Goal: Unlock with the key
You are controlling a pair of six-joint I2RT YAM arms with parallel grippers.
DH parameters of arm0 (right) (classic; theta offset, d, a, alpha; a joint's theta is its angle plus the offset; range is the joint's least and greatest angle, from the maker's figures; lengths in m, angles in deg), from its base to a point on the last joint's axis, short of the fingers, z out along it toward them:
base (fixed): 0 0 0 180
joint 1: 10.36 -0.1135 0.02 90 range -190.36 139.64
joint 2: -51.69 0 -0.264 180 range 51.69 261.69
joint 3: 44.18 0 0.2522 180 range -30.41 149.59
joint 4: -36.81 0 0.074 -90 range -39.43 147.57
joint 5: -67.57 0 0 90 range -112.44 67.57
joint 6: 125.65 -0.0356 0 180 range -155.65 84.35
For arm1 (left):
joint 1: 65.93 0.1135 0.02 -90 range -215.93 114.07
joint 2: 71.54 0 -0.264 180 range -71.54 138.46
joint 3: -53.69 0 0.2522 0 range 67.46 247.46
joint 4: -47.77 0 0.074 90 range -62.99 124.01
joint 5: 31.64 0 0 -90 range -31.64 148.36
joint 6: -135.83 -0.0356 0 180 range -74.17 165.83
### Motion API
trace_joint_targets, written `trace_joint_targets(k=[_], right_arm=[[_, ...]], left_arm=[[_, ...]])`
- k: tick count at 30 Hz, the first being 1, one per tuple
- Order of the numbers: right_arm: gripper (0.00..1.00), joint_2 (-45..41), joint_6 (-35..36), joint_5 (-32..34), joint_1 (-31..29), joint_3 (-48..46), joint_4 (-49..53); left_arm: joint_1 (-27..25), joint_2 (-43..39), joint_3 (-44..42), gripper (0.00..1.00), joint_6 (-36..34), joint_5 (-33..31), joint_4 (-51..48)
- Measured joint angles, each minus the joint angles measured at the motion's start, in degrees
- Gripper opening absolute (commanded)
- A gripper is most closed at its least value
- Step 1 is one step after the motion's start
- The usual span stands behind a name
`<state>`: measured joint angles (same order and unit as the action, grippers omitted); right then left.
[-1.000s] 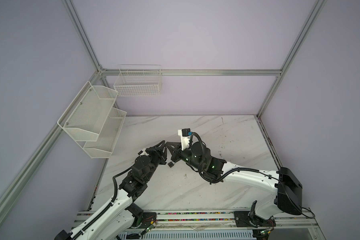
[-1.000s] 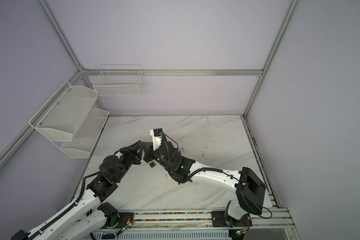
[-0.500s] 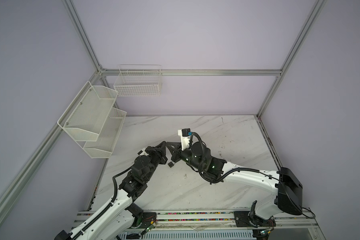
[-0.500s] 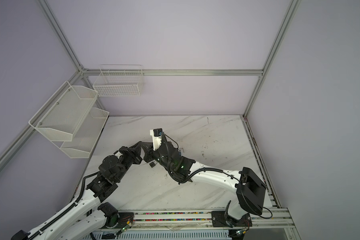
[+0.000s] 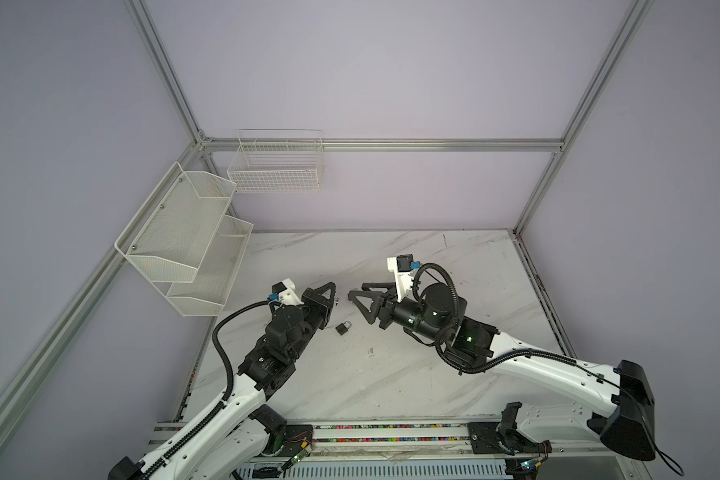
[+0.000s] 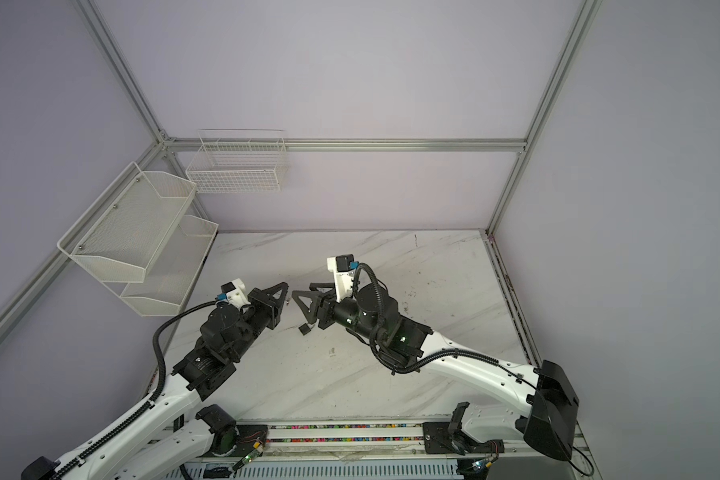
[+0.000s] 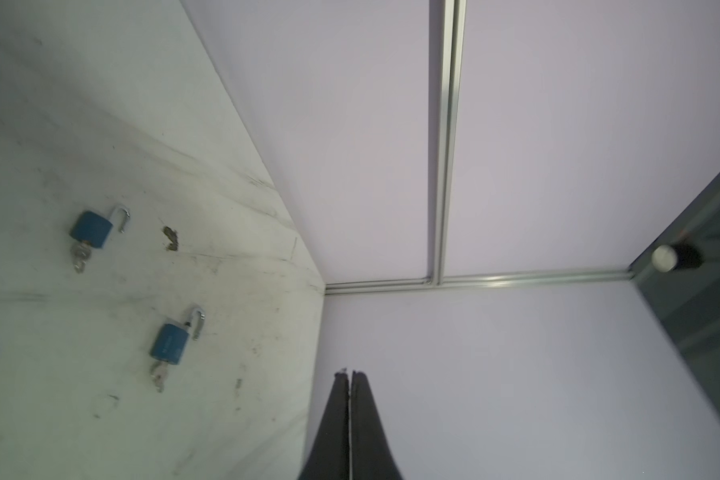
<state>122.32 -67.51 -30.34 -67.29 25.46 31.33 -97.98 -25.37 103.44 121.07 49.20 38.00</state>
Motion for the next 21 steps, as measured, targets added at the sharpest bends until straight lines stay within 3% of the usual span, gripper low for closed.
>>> trace_joint_targets(k=[6, 9, 13, 21], right_arm=[[0.67, -0.8, -3.2, -14.4, 6.2, -4.0, 0.1], [0.65, 1.1, -5.0, -20.3, 7.4, -5.2, -2.3], [0.62, 4.0, -7.1, -25.2, 7.9, -7.0, -8.6], [0.54, 7.2, -13.5, -30.8, 11.0, -11.5, -23.0]], left_arm=[[0.0, 0.6, 1.7, 0.0, -24.9, 8.5, 2.2], [0.0, 2.4, 2.1, 0.0, -33.3, 13.0, 3.3], [0.0, 4.9, 2.3, 0.0, -38.5, 18.4, 6.2], [0.0, 6.0, 2.7, 0.0, -39.5, 25.9, 13.5]])
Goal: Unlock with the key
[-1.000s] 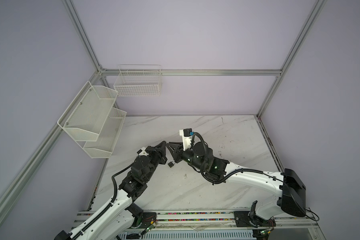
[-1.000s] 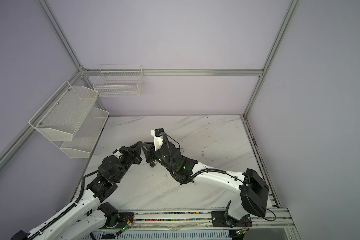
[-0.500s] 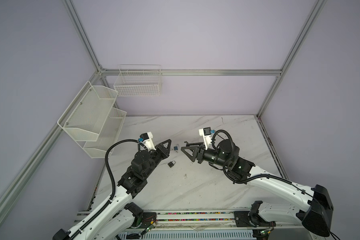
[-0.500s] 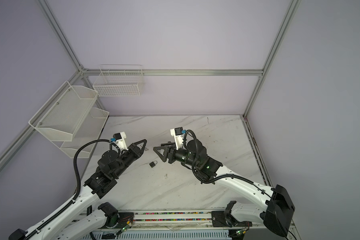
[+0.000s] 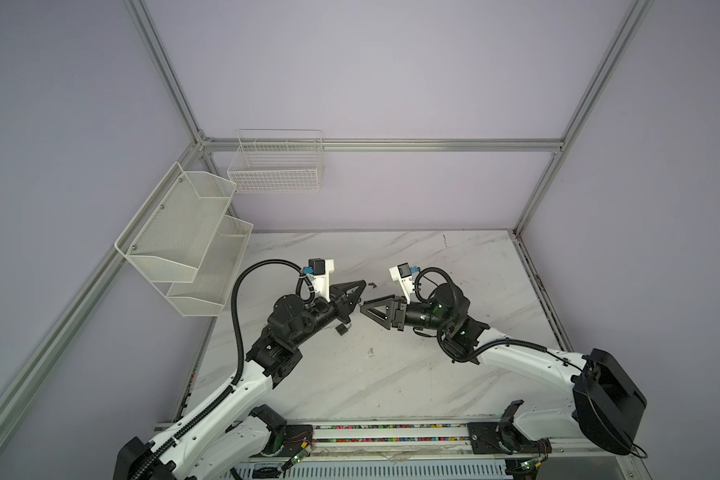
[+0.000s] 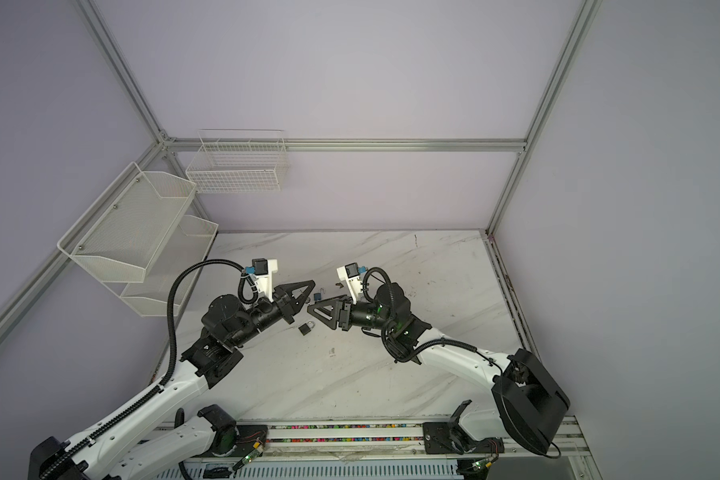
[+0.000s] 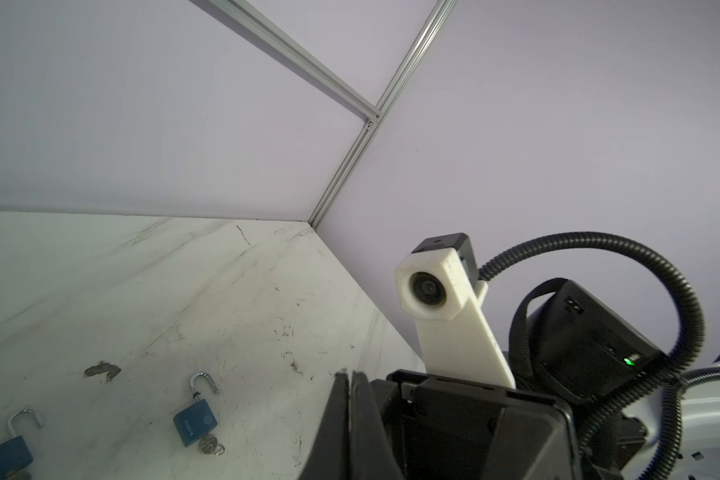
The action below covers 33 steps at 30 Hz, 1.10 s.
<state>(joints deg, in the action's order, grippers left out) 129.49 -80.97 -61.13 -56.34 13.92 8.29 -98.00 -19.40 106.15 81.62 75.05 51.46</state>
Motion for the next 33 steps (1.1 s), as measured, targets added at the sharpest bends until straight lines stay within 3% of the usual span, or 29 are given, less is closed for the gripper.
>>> trace_joint_targets(k=[9, 33], right_arm=[[0.42, 2.1, -2.8, -1.2, 0.0, 0.3, -8.4], [0.18, 3.2, -7.0, -1.2, 0.0, 0.3, -15.6]], left_arm=[[0.0, 0.2, 0.8, 0.0, 0.2, 3.4, 4.3], [0.0, 0.1, 0.8, 0.0, 0.3, 5.6, 5.6]])
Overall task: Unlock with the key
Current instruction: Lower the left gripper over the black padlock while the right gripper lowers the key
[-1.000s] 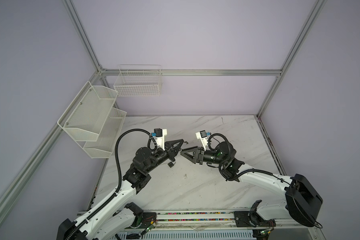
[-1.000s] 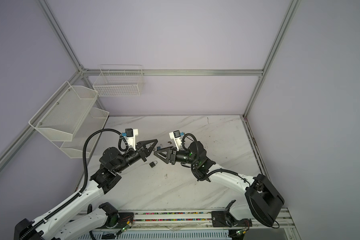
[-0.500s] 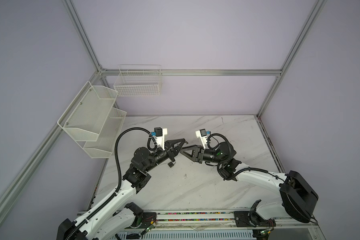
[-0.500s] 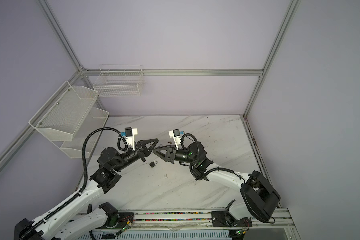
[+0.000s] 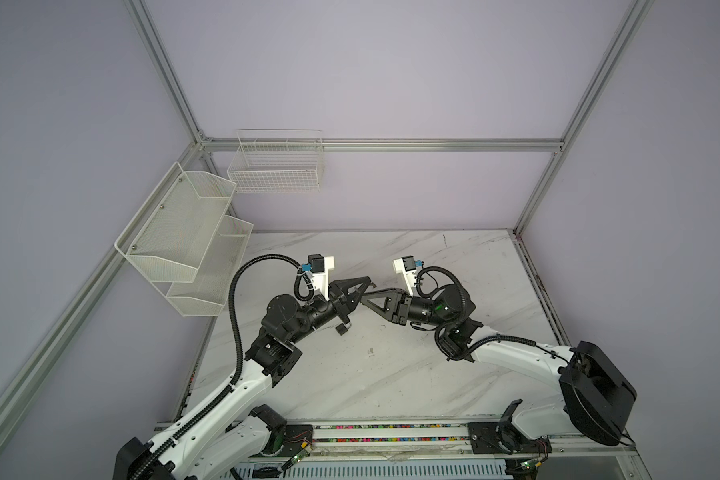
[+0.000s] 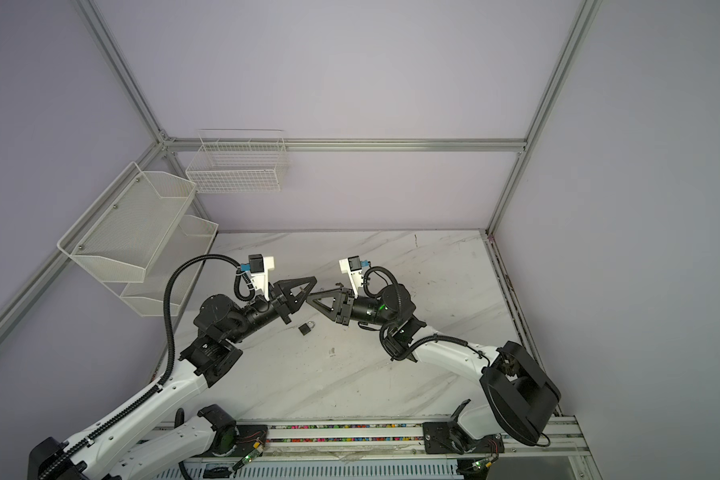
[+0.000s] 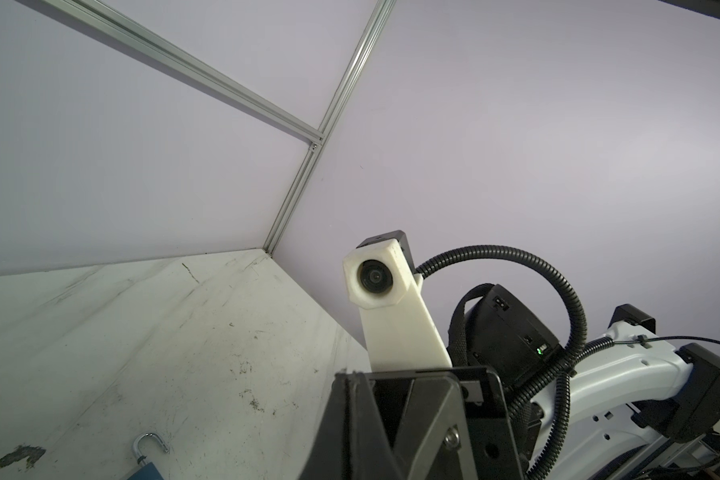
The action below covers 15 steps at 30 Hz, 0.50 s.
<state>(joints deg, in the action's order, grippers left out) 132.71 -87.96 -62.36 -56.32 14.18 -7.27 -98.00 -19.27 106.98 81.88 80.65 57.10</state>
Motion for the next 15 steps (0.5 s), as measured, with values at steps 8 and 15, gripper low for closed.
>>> trace_joint_targets(k=[8, 15], right_arm=[[0.11, 0.5, -0.5, -0.2, 0.0, 0.0, -1.0], [0.02, 0.7, -0.8, -0.3, 0.0, 0.0, -1.6]], left_arm=[[0.0, 0.0, 0.0, 0.0, 0.2, -0.8, -0.1], [0.0, 0.0, 0.0, 0.0, 0.3, -1.7, -0.1]])
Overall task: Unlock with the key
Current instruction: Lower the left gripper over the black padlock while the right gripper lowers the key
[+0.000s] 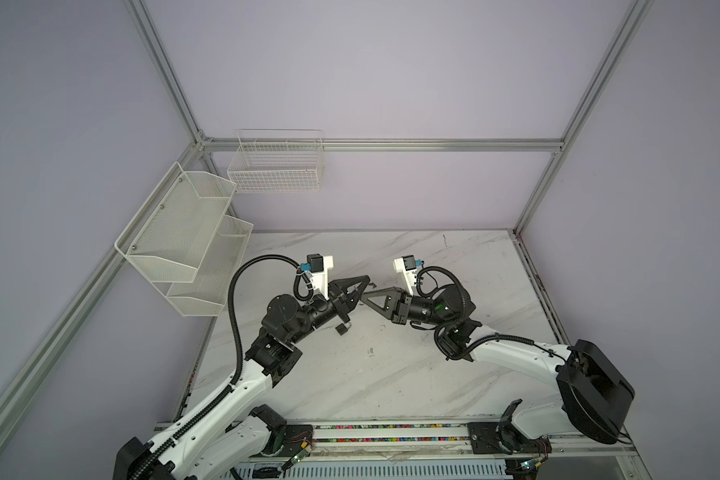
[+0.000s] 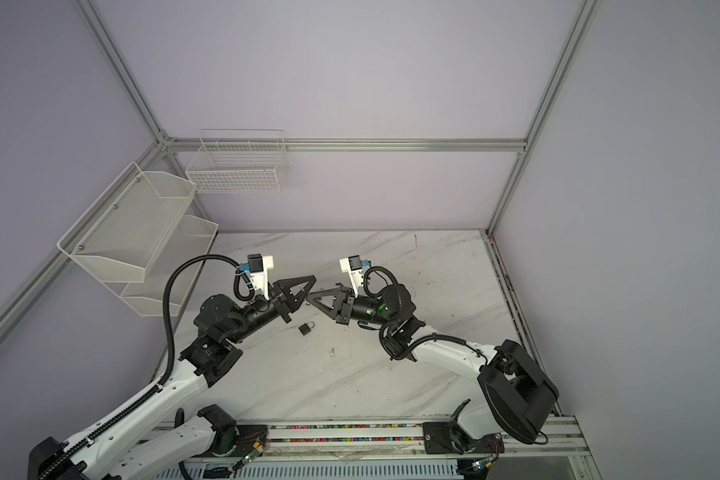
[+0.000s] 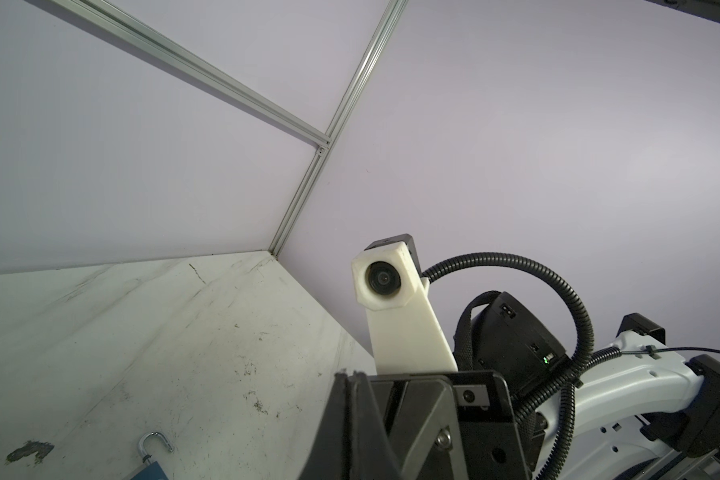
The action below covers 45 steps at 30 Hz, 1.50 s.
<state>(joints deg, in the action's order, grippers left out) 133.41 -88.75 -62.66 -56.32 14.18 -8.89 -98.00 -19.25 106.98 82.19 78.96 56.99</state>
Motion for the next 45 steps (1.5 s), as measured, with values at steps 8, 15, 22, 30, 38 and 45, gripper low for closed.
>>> trace_joint_targets(k=[8, 15, 22, 30, 38, 45], right_arm=[[0.0, 0.0, 1.4, 0.1, 0.0, 0.8, 1.7], [0.0, -0.9, 3.6, 0.5, 0.1, 2.1, 5.6], [0.0, -7.3, 8.7, 3.4, 2.2, 3.0, 16.9], [0.0, -15.1, 15.3, 9.4, 5.3, 3.1, 33.8], [0.0, -15.7, 23.8, 17.6, 5.4, 2.5, 51.5], [0.0, -13.2, 25.6, 20.5, 5.4, -1.6, 55.6]], left_arm=[[0.0, 0.0, 0.0, 0.02, 0.0, -0.5, 0.0], [0.0, -0.2, 0.0, 0.51, 0.7, -1.1, 0.1], [0.0, -5.9, 0.0, 0.66, -0.7, -8.5, -6.9], [0.1, -7.6, 3.2, 0.73, -2.1, -24.8, -27.2], [0.2, 7.3, 6.1, 0.76, -3.1, -31.9, -43.1], [1.3, 23.1, 10.9, 0.78, -4.5, -34.4, -50.2]])
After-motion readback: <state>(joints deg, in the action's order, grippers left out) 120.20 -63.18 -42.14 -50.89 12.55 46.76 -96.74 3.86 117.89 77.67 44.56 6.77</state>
